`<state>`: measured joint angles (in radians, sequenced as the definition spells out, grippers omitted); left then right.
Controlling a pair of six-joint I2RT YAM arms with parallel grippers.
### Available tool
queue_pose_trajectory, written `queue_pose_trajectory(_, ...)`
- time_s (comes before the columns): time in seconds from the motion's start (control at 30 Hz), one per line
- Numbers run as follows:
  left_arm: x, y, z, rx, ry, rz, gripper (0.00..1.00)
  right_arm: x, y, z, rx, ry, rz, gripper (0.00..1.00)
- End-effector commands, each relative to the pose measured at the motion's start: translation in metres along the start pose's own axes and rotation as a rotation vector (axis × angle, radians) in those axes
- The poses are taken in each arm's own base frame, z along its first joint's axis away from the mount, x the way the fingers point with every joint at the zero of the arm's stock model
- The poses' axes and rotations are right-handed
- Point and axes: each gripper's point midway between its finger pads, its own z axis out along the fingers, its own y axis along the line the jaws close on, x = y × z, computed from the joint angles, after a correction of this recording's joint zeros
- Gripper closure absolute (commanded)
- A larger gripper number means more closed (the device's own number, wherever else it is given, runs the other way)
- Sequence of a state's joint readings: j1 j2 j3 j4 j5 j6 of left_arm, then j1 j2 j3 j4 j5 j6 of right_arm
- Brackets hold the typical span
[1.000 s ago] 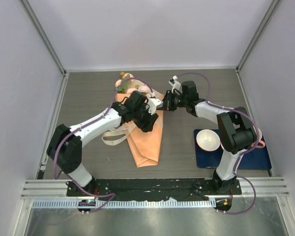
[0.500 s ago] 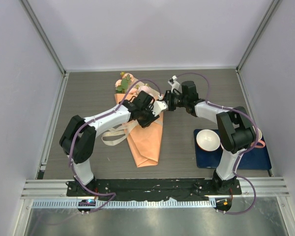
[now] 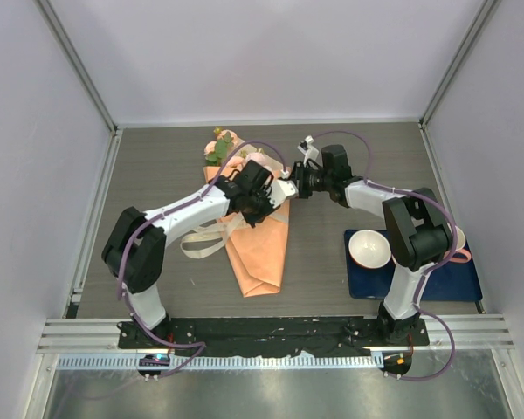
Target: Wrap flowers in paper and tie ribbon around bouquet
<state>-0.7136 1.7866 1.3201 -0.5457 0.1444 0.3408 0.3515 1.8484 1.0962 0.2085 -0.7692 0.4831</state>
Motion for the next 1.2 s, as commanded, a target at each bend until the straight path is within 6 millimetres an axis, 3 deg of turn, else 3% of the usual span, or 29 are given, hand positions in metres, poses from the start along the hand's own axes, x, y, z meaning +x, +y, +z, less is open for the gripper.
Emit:
queue_pose_trajectory(0.0,-0.023,-0.017,-0.032,0.077,-0.082,0.016,1.0,0.0,0.01,0.004,-0.036,0.008,-0.002,1.0)
queue_pose_trajectory(0.13,-0.026,-0.021,-0.041,0.09,-0.108,0.013,1.0,0.014,0.018,0.01,-0.056,0.037,0.009,0.99)
queue_pose_trajectory(0.3,-0.024,-0.01,-0.038,0.028,-0.108,-0.004,1.0,0.026,0.03,0.003,-0.092,0.047,0.063,1.0)
queue_pose_trajectory(0.43,-0.022,0.005,-0.033,-0.041,-0.104,-0.018,1.0,0.047,0.027,-0.004,-0.054,0.104,0.135,1.0)
queue_pose_trajectory(0.67,-0.022,0.012,-0.013,-0.049,-0.08,-0.021,1.0,0.054,0.021,-0.01,0.012,0.138,0.175,0.99)
queue_pose_trajectory(0.73,-0.018,0.015,-0.003,-0.057,-0.062,-0.033,1.0,0.045,0.02,-0.013,0.057,0.115,0.163,0.91)
queue_pose_trajectory(0.77,-0.017,0.017,-0.001,-0.062,-0.059,-0.037,1.0,0.05,0.016,-0.017,0.104,0.139,0.191,0.86)
queue_pose_trajectory(0.83,-0.013,0.021,0.005,-0.079,-0.043,-0.047,1.0,0.043,0.007,-0.022,0.193,0.111,0.189,0.68)
queue_pose_trajectory(0.9,-0.013,0.022,0.007,-0.076,-0.047,-0.064,1.0,0.048,0.002,-0.034,0.284,0.125,0.203,0.52)
queue_pose_trajectory(1.0,-0.017,0.021,0.008,-0.068,-0.068,-0.08,1.0,0.049,-0.014,-0.056,0.475,0.066,0.21,0.44)
queue_pose_trajectory(1.03,-0.021,0.022,0.008,-0.066,-0.08,-0.085,1.0,0.057,-0.017,-0.061,0.499,0.062,0.213,0.43)
queue_pose_trajectory(1.17,-0.027,0.022,0.012,-0.054,-0.099,-0.113,1.0,0.048,0.009,-0.06,0.494,-0.122,0.107,0.43)
